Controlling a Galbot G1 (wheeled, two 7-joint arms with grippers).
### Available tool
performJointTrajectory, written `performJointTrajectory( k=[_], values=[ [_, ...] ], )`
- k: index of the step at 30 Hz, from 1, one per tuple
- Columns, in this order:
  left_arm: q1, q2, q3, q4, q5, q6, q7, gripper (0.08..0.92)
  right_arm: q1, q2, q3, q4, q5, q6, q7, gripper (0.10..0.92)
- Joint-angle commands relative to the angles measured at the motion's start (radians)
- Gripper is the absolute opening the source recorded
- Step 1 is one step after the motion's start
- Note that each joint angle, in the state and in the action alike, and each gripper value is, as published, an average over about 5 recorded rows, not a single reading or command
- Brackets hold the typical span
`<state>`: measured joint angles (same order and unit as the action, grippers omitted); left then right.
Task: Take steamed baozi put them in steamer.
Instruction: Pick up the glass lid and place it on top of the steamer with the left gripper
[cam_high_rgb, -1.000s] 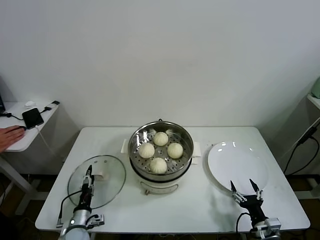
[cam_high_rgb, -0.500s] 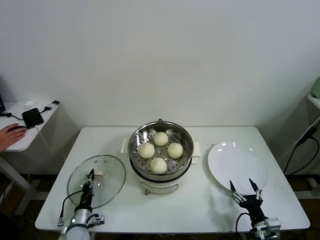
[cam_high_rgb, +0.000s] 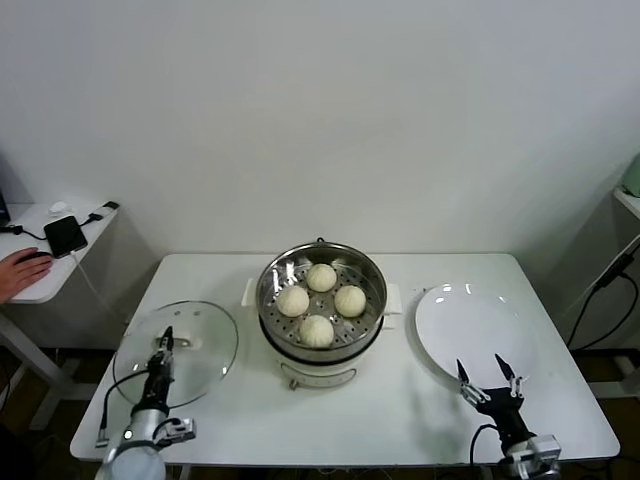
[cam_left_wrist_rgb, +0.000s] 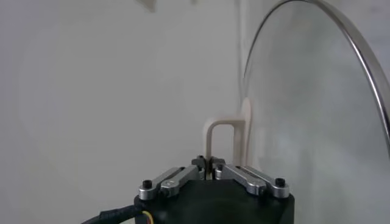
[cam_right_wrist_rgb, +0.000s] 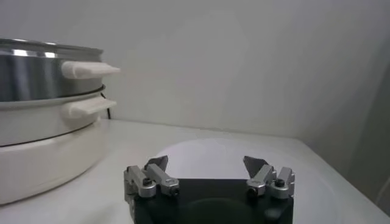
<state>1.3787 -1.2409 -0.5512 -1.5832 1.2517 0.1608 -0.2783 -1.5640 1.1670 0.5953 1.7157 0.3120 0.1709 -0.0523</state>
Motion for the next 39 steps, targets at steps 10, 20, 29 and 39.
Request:
performJointTrajectory(
  k=[10,20,29,39],
  values=[
    [-0.015,0.075,0.177,-0.633,-0.067,0.486,0.38,0.142,-0.014,0.01,-0.005,0.035,-0.055,-0.035,0.033,0.823],
    [-0.187,-0.093,0.504,-0.535,0.102,0.582,0.415,0.142,-0.021,0.012,-0.006,0.033,-0.048,0.003,0.012,0.822],
    [-0.274,-0.253,0.641,-0.412,0.256,0.608,0.452,0.142,-0.025,0.011,0.016,-0.007,-0.032,0.038,-0.026,0.823],
    [-0.316,-0.405,0.715,-0.256,0.368,0.608,0.454,0.142,-0.028,-0.001,0.042,-0.049,0.004,0.085,-0.044,0.823]
  ],
)
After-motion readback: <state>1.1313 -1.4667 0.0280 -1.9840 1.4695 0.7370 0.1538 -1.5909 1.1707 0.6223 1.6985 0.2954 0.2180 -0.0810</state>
